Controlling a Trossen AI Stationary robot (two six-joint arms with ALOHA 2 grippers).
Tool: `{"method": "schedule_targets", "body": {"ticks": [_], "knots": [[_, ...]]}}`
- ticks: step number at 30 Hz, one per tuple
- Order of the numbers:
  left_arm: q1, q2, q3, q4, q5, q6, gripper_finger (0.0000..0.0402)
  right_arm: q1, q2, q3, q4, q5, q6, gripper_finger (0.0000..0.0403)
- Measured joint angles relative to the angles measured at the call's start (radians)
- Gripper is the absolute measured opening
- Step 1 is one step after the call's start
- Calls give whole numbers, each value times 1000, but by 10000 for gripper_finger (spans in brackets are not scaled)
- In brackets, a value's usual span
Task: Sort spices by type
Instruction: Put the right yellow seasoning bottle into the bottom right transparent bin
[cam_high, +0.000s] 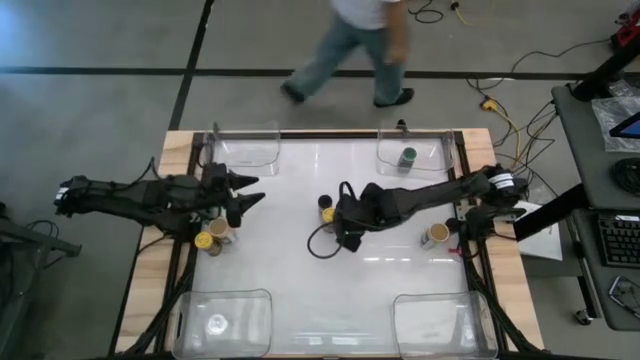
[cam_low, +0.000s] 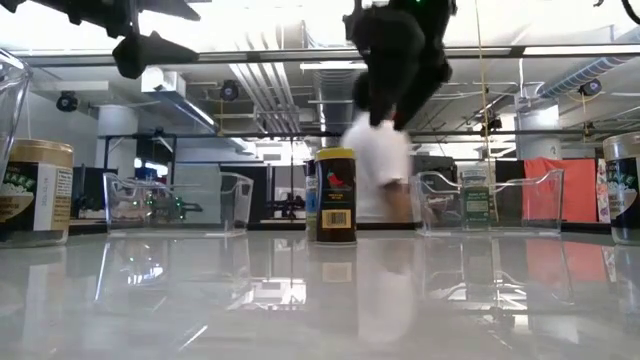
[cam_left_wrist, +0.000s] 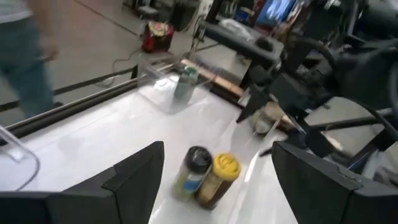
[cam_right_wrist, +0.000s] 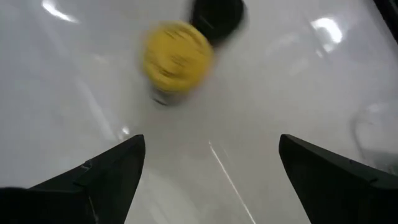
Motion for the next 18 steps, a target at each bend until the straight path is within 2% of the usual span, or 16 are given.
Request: {"method": "schedule_targets", "body": {"ticks": [10, 14, 18], "knots": [[0, 49, 0, -49, 7, -42, 283, -140, 90, -2, 26, 0, 31, 361], [-1, 55, 8, -64, 43, -83, 283, -158, 106, -2, 43, -3, 34, 361], [-1, 58, 20, -66, 63, -87, 283, -158, 98, -1, 90, -55, 35, 361]]}}
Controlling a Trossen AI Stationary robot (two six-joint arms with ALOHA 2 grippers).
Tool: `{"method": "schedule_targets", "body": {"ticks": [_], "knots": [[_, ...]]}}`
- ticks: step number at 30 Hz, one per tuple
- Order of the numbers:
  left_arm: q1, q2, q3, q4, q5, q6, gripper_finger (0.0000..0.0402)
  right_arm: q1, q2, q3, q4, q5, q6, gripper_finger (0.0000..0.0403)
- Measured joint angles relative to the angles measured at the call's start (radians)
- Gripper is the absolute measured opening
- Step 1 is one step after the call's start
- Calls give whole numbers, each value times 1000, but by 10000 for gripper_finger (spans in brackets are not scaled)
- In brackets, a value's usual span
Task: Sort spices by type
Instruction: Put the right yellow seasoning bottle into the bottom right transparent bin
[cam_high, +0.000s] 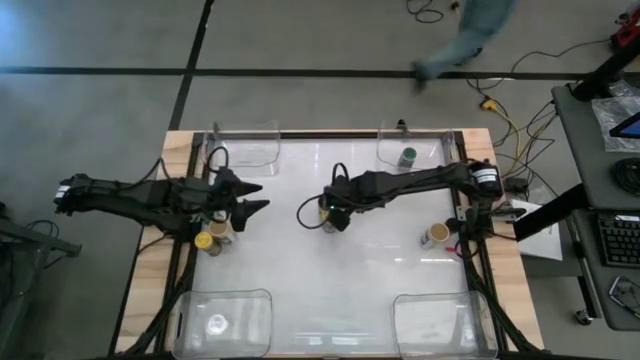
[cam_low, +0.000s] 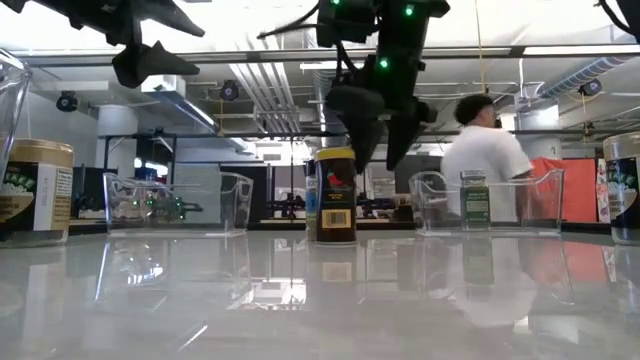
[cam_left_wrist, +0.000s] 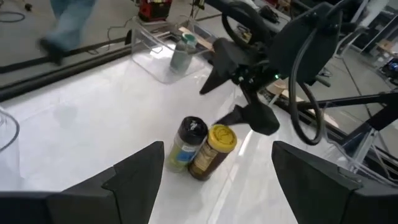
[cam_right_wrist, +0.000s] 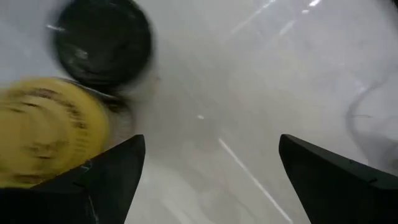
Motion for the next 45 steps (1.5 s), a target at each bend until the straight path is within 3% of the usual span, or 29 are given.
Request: {"method": "schedule_targets", "body": {"ticks": [9, 25, 35, 40, 45], "knots": [[0, 4, 8, 9, -6, 30, 283, 22, 0, 1, 27, -166, 2, 361], [0, 30, 7, 10, -9, 26, 283, 72, 4, 2, 207, -192, 39, 361], [0, 29, 7, 10, -9, 24, 283, 84, -1, 6, 209, -272, -130, 361], [0, 30, 6, 10, -9, 24, 283, 106, -1, 32, 217, -248, -324, 361], [0, 32, 6, 9, -9, 24, 283, 99, 0, 40, 257, -241, -377, 361]]}}
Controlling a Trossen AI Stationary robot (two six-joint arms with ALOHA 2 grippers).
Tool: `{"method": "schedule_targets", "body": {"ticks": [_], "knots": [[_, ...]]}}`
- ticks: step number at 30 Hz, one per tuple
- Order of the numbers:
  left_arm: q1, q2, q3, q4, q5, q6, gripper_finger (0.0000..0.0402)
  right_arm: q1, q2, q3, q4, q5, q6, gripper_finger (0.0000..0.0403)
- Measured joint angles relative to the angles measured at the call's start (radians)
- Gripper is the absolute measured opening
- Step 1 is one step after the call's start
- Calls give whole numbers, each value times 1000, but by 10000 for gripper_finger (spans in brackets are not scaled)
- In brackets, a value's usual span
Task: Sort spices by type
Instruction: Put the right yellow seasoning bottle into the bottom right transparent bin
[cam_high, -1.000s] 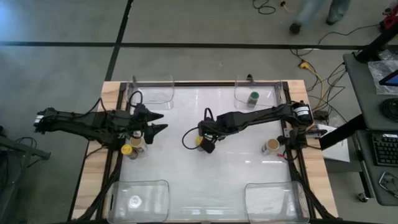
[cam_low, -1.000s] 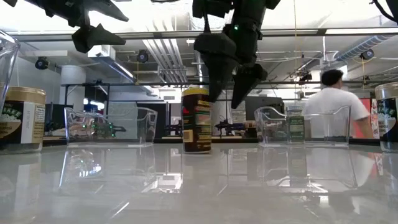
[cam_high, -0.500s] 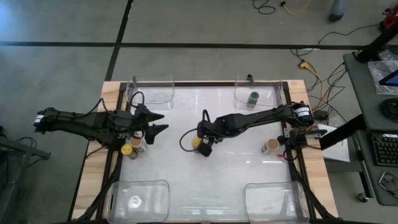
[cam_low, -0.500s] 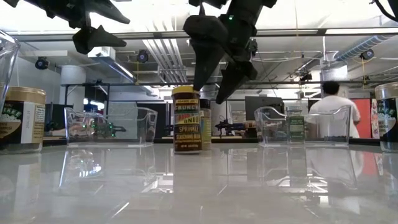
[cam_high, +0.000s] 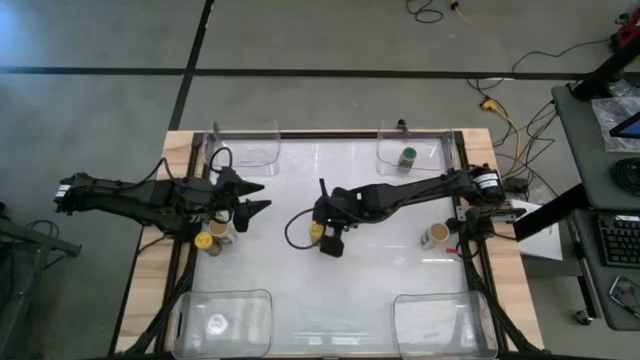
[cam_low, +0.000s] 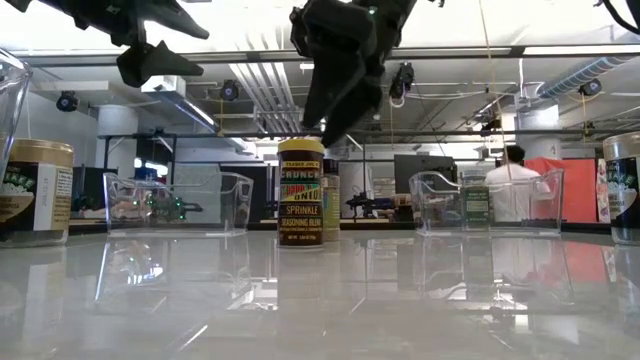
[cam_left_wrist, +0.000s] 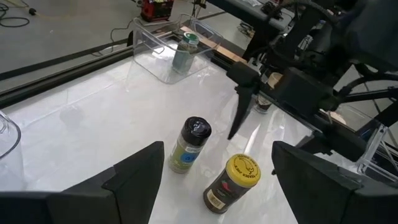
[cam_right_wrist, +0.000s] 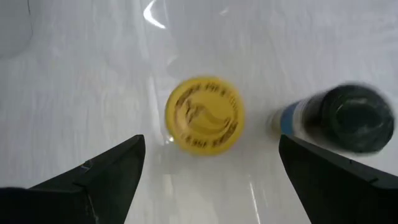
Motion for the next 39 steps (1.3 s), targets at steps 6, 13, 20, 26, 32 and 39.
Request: {"method": "schedule_targets", "body": {"ticks": [6, 13, 20, 26, 32, 39], "knots": [[0, 5, 0, 0, -1, 0, 283, -5, 18, 0, 46, -20, -66, 361], [0, 14, 0, 0, -2, 0, 283, -10, 55, -2, 82, -22, -91, 361], [0, 13, 0, 0, -3, -7, 283, -19, 56, -6, 95, -21, -107, 351], [0, 15, 0, 0, -3, -7, 283, -20, 86, -6, 105, -45, -91, 320], [0, 16, 0, 0, -3, -12, 283, -20, 108, -4, 107, -45, -50, 299], [0, 16, 0, 0, -2, -15, 283, -20, 107, -2, 108, -45, -61, 283]]}}
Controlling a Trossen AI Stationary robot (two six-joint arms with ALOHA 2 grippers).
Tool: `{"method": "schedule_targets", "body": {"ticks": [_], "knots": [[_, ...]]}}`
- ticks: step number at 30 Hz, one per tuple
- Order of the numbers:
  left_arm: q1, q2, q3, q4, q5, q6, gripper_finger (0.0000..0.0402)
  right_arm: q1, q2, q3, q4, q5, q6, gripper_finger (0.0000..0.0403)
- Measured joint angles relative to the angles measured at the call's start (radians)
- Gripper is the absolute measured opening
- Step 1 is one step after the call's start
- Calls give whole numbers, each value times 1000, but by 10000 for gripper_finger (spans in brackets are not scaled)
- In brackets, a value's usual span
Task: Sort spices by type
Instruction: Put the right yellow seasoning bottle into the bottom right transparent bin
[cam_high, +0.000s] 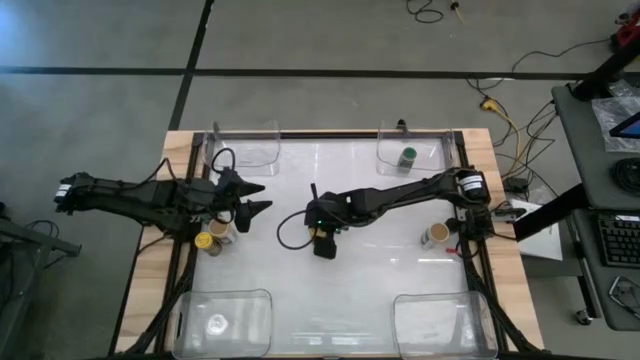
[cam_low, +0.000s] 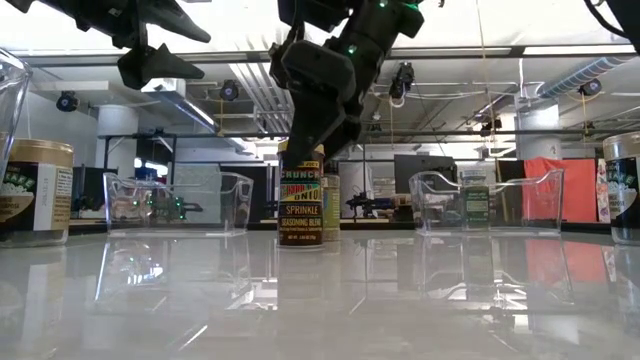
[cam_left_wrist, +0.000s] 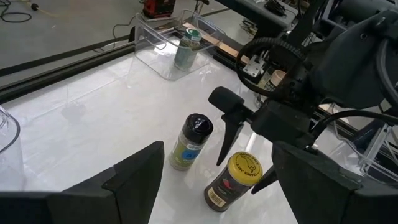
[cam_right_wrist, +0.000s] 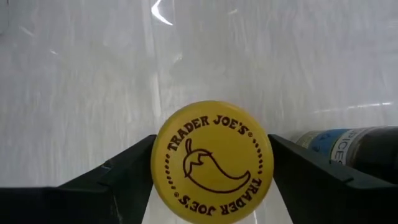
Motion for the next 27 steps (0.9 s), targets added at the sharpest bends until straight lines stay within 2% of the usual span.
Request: {"method": "schedule_targets", "body": {"ticks": [10, 15, 21, 27], "knots": [[0, 0, 0, 0, 1, 19, 283, 0, 0, 0, 0, 1, -7, 221], [0, 1, 0, -1, 1, 23, 283, 0, -6, 6, -14, -3, -62, 218], [0, 3, 0, -1, 1, 69, 283, 20, -47, 117, -153, -1, -14, 228], [0, 6, 0, -6, 4, 76, 283, 98, -71, 295, -442, -8, 11, 218]]}}
